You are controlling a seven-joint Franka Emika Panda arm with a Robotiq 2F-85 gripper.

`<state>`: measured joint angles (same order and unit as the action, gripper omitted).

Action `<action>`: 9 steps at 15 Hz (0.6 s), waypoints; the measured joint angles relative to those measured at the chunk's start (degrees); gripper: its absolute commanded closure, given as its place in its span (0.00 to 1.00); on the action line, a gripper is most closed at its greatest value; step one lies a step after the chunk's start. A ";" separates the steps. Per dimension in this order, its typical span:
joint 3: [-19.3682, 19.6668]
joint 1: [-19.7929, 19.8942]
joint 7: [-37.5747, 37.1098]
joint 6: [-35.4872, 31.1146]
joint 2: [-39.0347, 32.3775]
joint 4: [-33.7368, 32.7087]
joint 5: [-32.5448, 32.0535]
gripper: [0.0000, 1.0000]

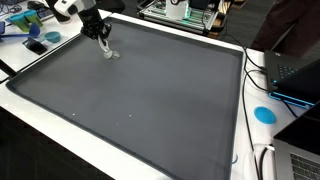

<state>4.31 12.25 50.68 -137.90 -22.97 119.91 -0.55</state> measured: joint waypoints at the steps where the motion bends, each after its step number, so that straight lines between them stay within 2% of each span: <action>1: -0.12 0.28 -0.03 -0.22 0.16 0.23 0.64 0.99; 9: -3.45 4.78 9.77 0.38 0.24 0.04 9.73 0.99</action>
<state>0.87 17.03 60.45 -137.53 -22.72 119.95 9.18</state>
